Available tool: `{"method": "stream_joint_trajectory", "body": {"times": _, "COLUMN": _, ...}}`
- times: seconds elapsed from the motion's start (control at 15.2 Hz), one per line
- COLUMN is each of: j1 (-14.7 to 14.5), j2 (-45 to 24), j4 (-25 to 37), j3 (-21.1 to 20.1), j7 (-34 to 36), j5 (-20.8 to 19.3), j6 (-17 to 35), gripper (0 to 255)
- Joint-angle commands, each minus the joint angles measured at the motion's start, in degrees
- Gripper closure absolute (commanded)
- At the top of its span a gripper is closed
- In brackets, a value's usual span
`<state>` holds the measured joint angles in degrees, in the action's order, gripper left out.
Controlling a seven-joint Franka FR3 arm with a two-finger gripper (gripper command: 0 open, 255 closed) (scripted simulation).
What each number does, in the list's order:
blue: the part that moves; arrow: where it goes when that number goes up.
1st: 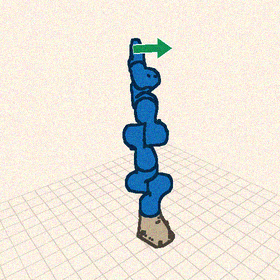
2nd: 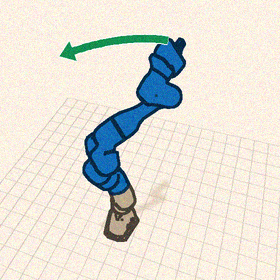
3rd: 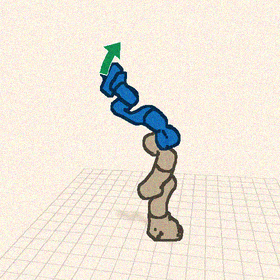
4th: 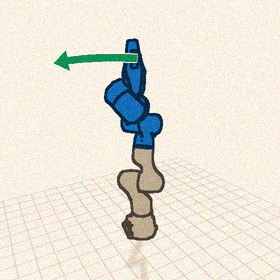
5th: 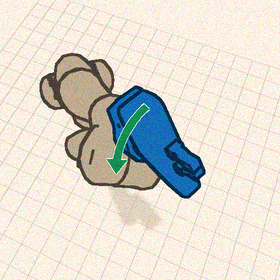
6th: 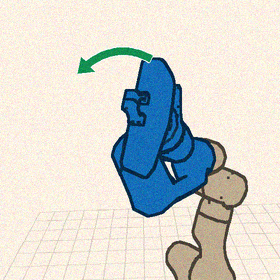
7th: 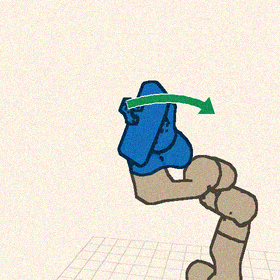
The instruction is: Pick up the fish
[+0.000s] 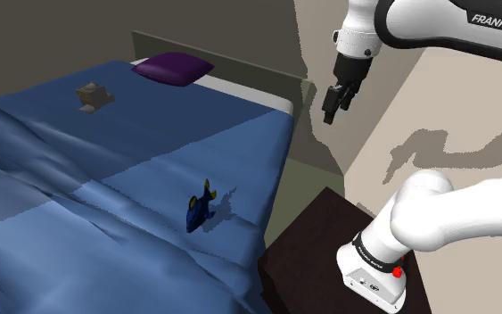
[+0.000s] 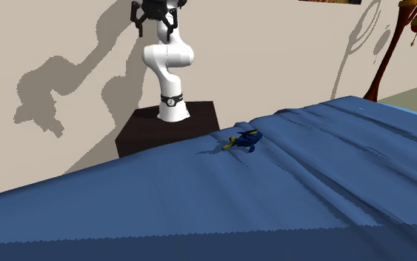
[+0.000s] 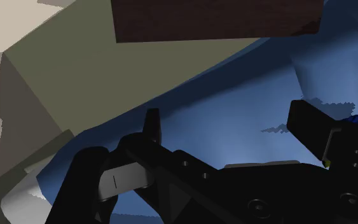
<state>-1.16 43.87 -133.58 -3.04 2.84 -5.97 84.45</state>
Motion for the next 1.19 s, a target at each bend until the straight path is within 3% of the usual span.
{"method": "stream_joint_trajectory", "body": {"times": 0.0, "j1": 0.0, "j2": 0.0, "j4": 0.0, "j3": 0.0, "j7": 0.0, "j5": 0.0, "j6": 0.0, "gripper": 0}}
{"method": "stream_joint_trajectory", "body": {"times": 0.53, "j1": -4.2, "j2": -4.7, "j4": -8.0, "j3": -4.7, "j7": 2.3, "j5": 3.4, "j6": 15.2, "gripper": 0}}
{"method": "stream_joint_trajectory", "body": {"times": 1.12, "j1": -8.1, "j2": -15.5, "j4": -12.0, "j3": -10.9, "j7": 5.2, "j5": 5.3, "j6": 33.1, "gripper": 0}}
